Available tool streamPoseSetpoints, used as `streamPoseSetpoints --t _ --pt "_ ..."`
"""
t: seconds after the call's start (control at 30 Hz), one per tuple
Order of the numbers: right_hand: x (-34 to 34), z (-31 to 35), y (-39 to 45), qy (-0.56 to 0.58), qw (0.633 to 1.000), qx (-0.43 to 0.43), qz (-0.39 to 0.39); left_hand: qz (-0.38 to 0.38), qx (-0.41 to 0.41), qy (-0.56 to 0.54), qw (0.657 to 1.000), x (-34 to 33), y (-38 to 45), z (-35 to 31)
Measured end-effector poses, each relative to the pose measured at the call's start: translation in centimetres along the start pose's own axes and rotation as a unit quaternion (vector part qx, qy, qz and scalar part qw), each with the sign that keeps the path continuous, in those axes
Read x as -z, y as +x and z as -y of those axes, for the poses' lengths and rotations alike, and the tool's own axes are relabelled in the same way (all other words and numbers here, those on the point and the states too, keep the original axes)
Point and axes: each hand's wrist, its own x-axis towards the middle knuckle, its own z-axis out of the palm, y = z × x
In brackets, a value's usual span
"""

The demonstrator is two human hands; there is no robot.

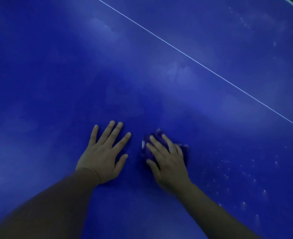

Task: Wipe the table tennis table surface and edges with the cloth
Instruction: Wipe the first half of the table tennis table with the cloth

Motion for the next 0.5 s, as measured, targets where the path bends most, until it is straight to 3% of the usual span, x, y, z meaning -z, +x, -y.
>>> streamPoseSetpoints --t 0.1,0.27,0.33,0.5 --pt "1.0 -2.8 -1.8 -0.025 0.998 0.06 0.016 -0.009 -0.003 -0.008 1.0 -0.1 -0.1 0.1" --pt "2.3 -4.9 2.8 0.023 0.987 -0.159 -0.017 -0.001 -0.002 -0.012 1.0 -0.2 -0.1 0.0" --pt "1.6 -3.1 3.8 0.025 0.982 -0.184 -0.027 -0.001 -0.002 -0.014 1.0 -0.1 -0.1 0.0" --pt "-0.8 1.3 -1.8 -0.014 1.0 0.002 -0.009 0.007 -0.002 -0.024 1.0 0.3 -0.2 0.2"
